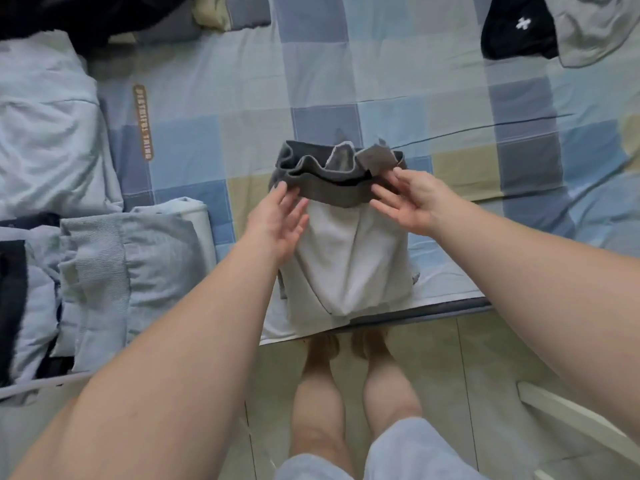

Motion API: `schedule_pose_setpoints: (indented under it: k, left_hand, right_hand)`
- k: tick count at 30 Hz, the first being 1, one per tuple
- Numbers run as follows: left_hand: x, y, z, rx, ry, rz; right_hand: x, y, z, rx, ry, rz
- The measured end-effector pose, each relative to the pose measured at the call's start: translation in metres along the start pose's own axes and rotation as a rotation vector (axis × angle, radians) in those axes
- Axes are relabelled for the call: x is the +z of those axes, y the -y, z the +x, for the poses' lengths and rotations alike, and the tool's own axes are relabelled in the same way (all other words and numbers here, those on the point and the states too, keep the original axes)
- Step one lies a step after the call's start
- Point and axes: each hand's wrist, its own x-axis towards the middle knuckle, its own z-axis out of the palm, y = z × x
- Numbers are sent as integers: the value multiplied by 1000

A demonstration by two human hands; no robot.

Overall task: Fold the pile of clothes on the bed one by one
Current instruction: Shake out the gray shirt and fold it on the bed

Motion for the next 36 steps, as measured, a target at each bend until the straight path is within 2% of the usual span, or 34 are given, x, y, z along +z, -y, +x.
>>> schedule_pose_setpoints:
  k: [2,3,5,6,7,8,10,12,16,19,21,23,26,30,36]
  left_hand:
    - [-9,17,25,180,-53,388]
    - [-18,28,35,306,-85,713]
    - [-34,50,57,529,-88,1367]
    - [-40,58,68,616,-92,1547]
    - [-43,63,80,663,-103,1620]
    - [-46,66,92,668,-114,1633]
    - [-48,76,122,628,-132,1640]
    - [-49,90,148,617,-171,1662]
    - [-54,111,183,723,-307,1644]
    - [-52,110,184,726,-299,1615]
    - [-48,102,169,746,-297,1583]
    - [-40,95,154,744,-365,1409]
    - [-32,87,142,542,-489,1032]
    - [-34,84,138,269,-503,889]
    - [-43,73,118,97,-342,674]
  right_hand:
    - [-4,-14,22,-122,-64,-316]
    - [-7,-24,30,-234,-118,-555]
    - [-13,-48,48,-439,-116,-1084]
    - [-17,-59,59,-508,-95,-1333]
    - [-19,-68,70,-572,-71,-1521]
    - [-22,-77,83,-618,-49,-1633]
    - [-27,-90,114,-655,-44,-1708]
    - [-29,-100,141,-685,-66,-1701]
    - [-34,-116,177,-823,-154,-1705]
    - [-33,-119,179,-853,-174,-1707]
    - [-28,-109,169,-779,-120,-1646]
    - [-25,-94,155,-719,-79,-1458]
    - [-29,-78,140,-655,-188,-1105]
    - [-45,-74,147,-343,-172,-777]
    - [-63,-56,139,-80,39,-899]
